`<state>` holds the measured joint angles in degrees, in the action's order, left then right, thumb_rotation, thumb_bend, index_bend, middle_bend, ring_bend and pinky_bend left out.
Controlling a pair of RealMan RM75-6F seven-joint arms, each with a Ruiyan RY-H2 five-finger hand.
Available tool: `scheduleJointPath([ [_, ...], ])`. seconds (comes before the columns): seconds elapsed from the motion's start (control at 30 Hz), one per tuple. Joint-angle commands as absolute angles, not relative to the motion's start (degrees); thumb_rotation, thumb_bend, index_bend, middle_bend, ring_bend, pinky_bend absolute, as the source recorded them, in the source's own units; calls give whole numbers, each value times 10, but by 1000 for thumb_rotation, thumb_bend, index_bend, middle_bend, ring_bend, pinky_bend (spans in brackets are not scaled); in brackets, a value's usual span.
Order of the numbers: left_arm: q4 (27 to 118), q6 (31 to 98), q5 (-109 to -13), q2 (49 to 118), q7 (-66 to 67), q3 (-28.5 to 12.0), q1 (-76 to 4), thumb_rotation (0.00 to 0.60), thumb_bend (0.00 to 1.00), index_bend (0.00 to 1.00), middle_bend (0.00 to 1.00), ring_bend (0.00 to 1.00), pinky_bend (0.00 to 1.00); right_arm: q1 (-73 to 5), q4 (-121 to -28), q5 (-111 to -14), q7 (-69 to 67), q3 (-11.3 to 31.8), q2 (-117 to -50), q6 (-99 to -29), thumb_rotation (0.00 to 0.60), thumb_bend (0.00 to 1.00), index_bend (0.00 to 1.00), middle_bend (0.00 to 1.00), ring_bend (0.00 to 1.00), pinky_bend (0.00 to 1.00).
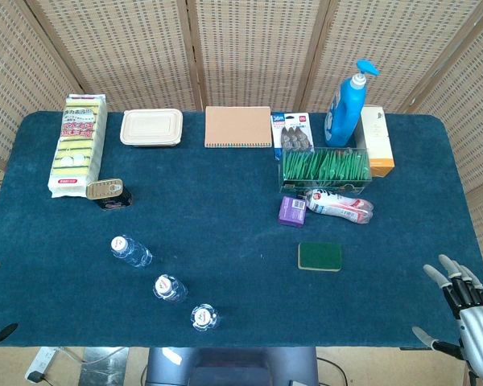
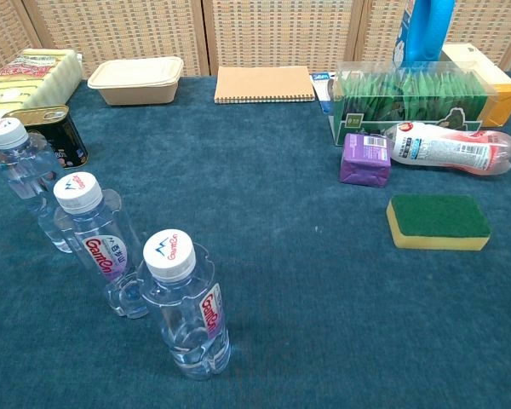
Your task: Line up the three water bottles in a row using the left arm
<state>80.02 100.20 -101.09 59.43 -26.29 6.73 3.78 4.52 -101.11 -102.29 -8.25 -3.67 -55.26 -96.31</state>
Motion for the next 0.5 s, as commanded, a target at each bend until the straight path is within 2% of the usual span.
scheduleJointPath([
  [0.03,800,998,-1010,594,-265,68,36,600,121,0,0,0,0,45,-1011,-1023,-83,-37,-553,-963,600,0,112,0,0,0],
  [0.27,795,967,-1002,590,-297,68,18,600,121,0,0,0,0,45,-1012,-1026,-83,-39,-552,-963,600,0,112,0,0,0],
  [0.5,762,914,-985,606,-394,52,-28,600,121,0,0,0,0,44,-1012,-1028,-93,-41,-549,-964,600,0,112,1,0,0],
])
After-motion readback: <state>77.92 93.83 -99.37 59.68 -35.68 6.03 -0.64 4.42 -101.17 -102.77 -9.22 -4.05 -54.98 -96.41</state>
